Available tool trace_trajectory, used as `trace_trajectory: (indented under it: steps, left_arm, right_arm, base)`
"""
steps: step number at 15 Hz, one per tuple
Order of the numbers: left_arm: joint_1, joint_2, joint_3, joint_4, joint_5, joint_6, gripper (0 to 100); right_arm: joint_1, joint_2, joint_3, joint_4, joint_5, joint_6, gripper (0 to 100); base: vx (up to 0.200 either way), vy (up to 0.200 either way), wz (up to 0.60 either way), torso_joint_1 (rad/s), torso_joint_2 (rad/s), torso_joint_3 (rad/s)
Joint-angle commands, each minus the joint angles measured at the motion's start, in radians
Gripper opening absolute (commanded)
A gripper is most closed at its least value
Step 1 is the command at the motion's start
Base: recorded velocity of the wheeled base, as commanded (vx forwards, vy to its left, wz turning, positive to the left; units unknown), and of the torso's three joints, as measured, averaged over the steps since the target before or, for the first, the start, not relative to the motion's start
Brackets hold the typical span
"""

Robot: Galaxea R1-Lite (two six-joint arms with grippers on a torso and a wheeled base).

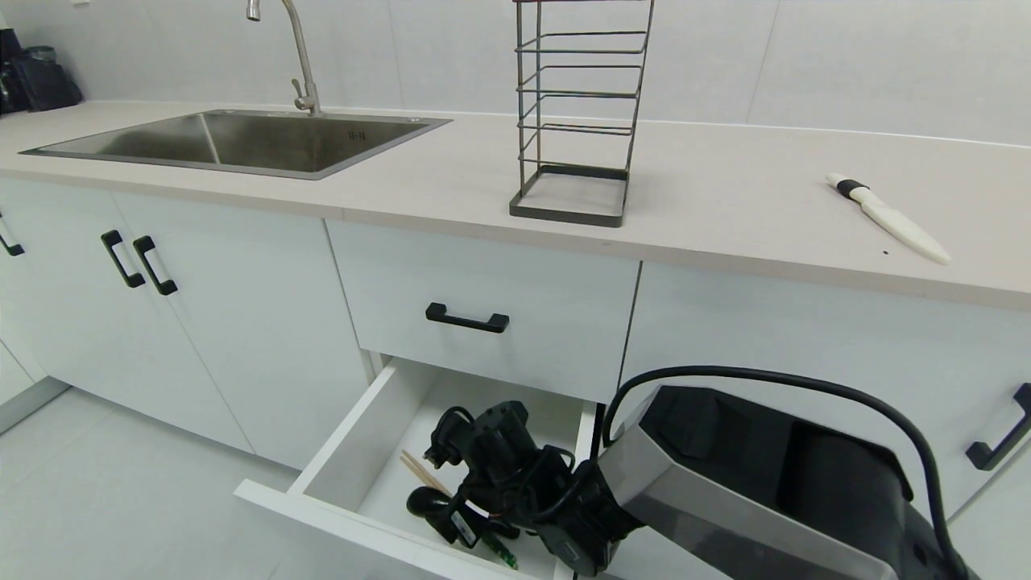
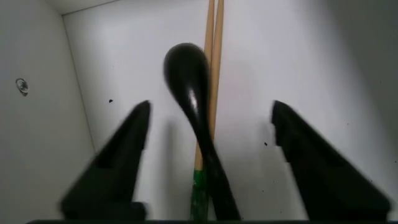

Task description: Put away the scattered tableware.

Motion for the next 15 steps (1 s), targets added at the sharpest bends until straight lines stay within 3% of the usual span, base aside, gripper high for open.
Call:
trace_trajectory:
  steps: [1,5,15]
  left_arm:
    - [0.0,0.001,0.0,0.0,0.0,0.0,100]
    - [0.0,0.001,0.0,0.0,0.0,0.0,100]
    - [0.0,0.001,0.0,0.0,0.0,0.0,100]
  right_arm:
    - [0.001,0.0,-0.005,-0.012,0.001,0.0,100]
    - [0.011,-0.061,0.005,-0.027,0.001,-0.002,100]
    - [0.056,-0.487,0.366,-0.087,-0.016,0.0,100]
  base:
    - [0.0,0.0,0.0,0.0,0.0,0.0]
    - [0.0,0.0,0.0,0.0,0.0,0.0]
    - [0.0,0.0,0.0,0.0,0.0,0.0]
